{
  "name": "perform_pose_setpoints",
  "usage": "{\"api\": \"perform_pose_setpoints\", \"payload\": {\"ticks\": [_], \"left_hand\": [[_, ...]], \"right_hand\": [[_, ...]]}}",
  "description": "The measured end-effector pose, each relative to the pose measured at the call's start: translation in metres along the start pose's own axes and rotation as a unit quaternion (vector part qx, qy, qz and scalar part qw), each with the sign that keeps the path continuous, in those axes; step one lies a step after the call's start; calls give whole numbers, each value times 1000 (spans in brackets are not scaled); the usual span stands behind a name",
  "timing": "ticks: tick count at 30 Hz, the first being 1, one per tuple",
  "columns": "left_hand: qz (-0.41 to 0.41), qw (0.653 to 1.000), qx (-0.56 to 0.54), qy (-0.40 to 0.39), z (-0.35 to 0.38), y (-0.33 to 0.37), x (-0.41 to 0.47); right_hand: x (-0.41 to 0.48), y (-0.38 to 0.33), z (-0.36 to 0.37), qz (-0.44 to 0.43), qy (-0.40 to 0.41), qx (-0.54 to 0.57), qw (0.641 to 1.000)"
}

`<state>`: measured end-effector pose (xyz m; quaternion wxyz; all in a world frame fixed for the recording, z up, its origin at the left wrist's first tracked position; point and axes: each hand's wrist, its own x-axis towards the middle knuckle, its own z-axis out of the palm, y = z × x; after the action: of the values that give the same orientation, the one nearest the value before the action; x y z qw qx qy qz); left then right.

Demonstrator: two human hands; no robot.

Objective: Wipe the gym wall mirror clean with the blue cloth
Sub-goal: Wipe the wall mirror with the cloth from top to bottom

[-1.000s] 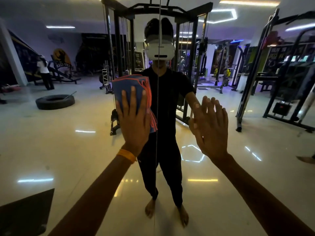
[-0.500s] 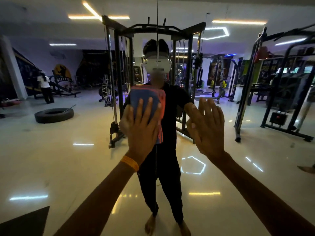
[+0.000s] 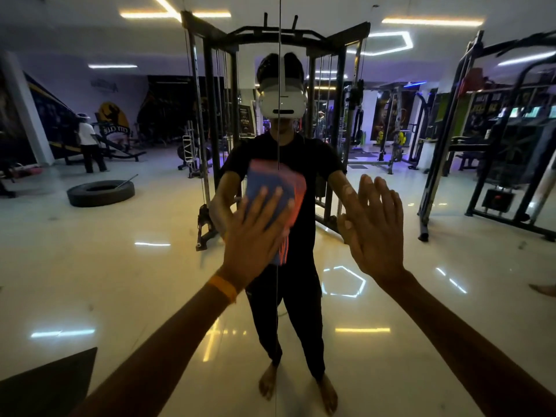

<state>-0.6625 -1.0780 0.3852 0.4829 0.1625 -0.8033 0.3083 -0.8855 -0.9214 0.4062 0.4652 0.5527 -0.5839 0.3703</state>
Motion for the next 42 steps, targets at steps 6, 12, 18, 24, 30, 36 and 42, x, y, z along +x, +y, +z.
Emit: {"api": "perform_pose_setpoints", "payload": {"ticks": [6,12,18,24,30,36,42], "left_hand": [[-13,1000,7,11,-26,-48,14],[-130,989,-27,61,-39,-56,57],[13,999,34,-3,-17,-36,-10],[-288,950,-39,115,-51,-104,2],[-66,998,-15,17,-8,-17,-26],[-307,937,-25,166,-54,-166,-14],[-169,983,-49,52,-39,-72,-18]], "right_hand": [[6,-1,1,-33,-5,-38,999],[31,-12,4,-6,7,-19,1000],[35,-16,14,-54,-2,-16,998],[34,-17,17,-43,2,-6,999],[30,-28,19,-38,2,-26,999],[29,-28,13,-20,13,-15,1000],[50,-53,20,-38,3,-6,999]]}}
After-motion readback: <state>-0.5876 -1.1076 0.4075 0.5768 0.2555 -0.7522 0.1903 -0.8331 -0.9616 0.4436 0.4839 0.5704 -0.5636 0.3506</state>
